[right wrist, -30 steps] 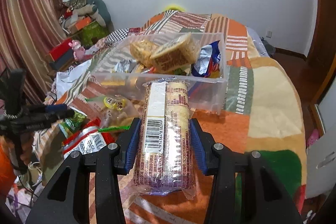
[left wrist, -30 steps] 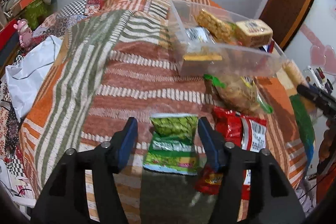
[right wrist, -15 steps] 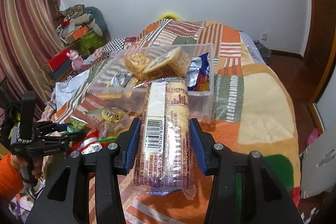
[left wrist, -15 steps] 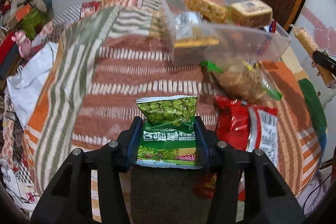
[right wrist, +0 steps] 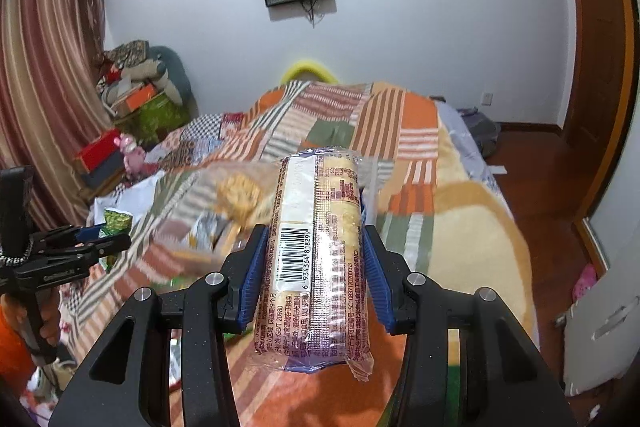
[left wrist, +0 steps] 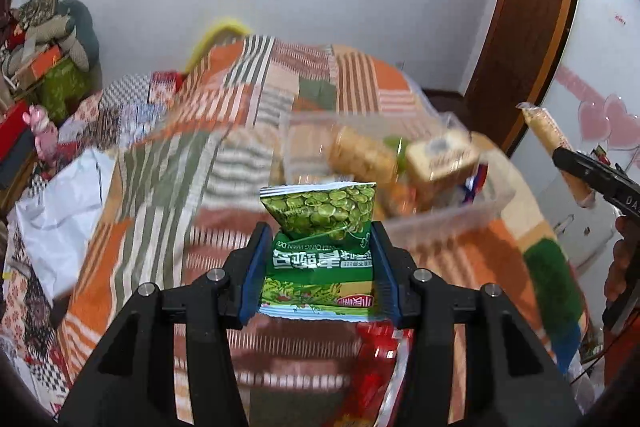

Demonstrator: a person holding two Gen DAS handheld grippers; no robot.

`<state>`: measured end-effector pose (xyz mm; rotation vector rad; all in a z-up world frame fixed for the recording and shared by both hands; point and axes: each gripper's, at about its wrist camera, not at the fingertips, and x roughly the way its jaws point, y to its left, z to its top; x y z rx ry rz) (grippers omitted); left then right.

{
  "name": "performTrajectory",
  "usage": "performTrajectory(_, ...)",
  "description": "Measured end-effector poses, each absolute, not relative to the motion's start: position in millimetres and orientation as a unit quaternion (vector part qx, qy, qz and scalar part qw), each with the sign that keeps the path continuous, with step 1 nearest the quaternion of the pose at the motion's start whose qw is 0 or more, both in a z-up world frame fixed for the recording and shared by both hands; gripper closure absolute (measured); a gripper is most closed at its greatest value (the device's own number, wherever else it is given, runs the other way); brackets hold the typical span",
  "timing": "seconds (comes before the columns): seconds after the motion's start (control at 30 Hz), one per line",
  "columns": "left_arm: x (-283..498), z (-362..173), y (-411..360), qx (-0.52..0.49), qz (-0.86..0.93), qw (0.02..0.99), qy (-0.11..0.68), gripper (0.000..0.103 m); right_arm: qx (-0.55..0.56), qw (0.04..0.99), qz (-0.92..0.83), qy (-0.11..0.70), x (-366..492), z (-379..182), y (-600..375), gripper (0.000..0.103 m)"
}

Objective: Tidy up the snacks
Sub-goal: 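Carry the pea bag and biscuit roll over the clear box and release them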

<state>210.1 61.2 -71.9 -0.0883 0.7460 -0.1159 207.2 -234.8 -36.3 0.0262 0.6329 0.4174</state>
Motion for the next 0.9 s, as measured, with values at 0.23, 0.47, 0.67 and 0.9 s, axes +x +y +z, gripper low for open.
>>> performTrajectory(0.23, 237, -56, 46, -0.036, -0.062, 0.936, 0.345, 0.055, 0.009, 0.939, 0.192, 0.284, 225, -21, -229, 0.06)
performTrajectory(0.47, 273, -64, 44, -0.055, -0.063, 0.933, 0.349, 0.055, -0.002, 0.938, 0.185, 0.294, 247, -33, -217, 0.06)
performTrajectory(0.67, 301, -90, 41, -0.063, -0.066, 0.923, 0.375, 0.055, -0.007, 0.929, 0.18, 0.324, 269, -59, -211, 0.06)
performTrajectory(0.9, 319, -115, 42, -0.066, -0.068, 0.914, 0.394, 0.055, -0.017, 0.92, 0.177, 0.349, 285, -78, -206, 0.06)
